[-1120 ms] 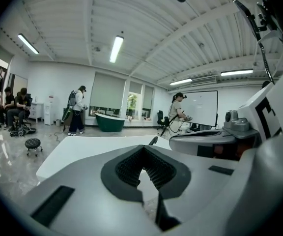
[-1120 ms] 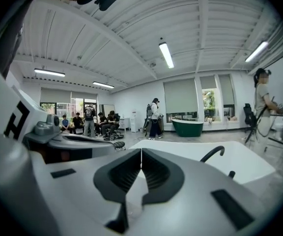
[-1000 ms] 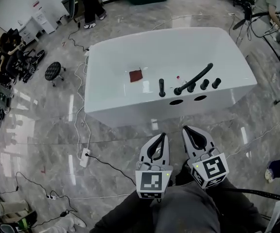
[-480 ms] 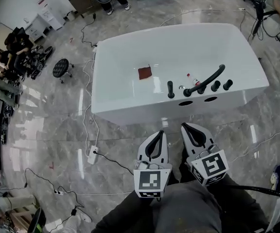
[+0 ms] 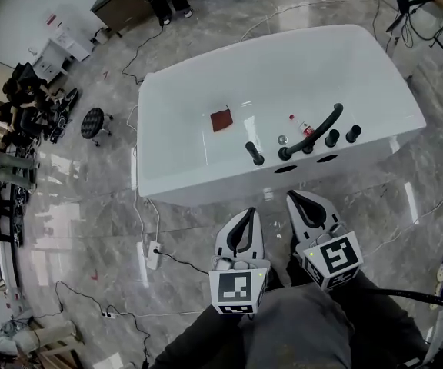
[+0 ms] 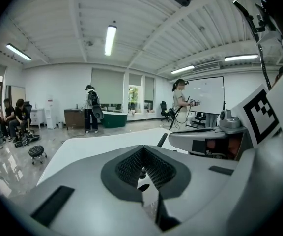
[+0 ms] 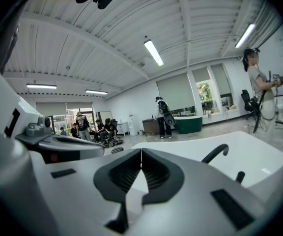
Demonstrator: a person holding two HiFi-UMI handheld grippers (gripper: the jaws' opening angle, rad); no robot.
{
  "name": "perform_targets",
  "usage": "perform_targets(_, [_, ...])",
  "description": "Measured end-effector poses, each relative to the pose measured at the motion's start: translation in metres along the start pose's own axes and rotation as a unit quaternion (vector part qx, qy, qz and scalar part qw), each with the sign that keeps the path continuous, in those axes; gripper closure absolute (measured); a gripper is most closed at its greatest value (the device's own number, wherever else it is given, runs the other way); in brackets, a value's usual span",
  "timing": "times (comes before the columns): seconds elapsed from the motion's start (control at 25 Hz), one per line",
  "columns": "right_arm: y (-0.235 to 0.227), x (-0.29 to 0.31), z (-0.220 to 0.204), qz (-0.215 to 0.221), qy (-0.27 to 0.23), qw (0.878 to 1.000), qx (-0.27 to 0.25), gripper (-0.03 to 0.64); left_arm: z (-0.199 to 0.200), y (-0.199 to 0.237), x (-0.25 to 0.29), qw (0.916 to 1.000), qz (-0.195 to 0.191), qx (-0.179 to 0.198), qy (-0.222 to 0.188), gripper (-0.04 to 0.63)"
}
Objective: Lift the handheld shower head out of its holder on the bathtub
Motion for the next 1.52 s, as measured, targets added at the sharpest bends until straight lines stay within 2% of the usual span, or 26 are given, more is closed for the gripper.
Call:
perform_targets(0.24, [-0.030, 0.009, 0.009, 0.017, 0.000, 1.000, 0.011, 0.612, 0.013, -0.011, 0.026, 0.9999, 0.016, 0.004, 0.003, 0.592])
perform_targets(0.44, [-0.027, 0.016, 0.011, 0.047, 0.011, 0.999, 0.013, 0.613, 0.011, -0.013, 0.019, 0.9989, 0.042, -0.006, 0.019, 0.592])
perform_targets(0.6, [-0.015, 0.033, 0.012, 0.069, 0.017, 0.997, 0.001, 0.614, 0.013, 0.006, 0.018, 0.9975, 0.068, -0.014, 0.012, 0.592])
perform_targets(0.72, [-0.013, 0.056, 0.001, 0.074, 0.025, 0.997, -0.008, 0.612, -0.004, 0.027, 0.028, 0.9967, 0.076, -0.028, 0.013, 0.592])
perform_targets(0.84, [-0.013, 0.077, -0.003, 0.070, 0.030, 0.997, -0.018, 0.612, -0.011, 0.046, 0.044, 0.9968, 0.072, -0.036, 0.007, 0.592])
perform_targets(1.0, [-0.016, 0.097, 0.011, 0.054, 0.030, 0.998, -0.031, 0.614, 0.002, 0.068, 0.064, 0.9976, 0.057, -0.037, -0.010, 0.592])
perform_targets(1.24, [-0.024, 0.132, 0.015, 0.034, 0.047, 0.998, -0.031, 0.612, 0.002, 0.099, 0.094, 0.9977, 0.040, -0.054, -0.001, 0.592])
perform_targets(1.52, [-0.028, 0.178, 0.032, 0.022, 0.030, 0.999, -0.032, 0.612, 0.007, 0.132, 0.120, 0.9985, 0.026, -0.048, -0.002, 0.592])
Point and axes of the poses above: the fingertips, and each gripper's own axes: x forward along the fingers, y to its left, z out of its top, the point moved 3 cm from there along -x, backward along the fingers, and after that the axes turned 4 degrees about x, right-handed, at the moved point
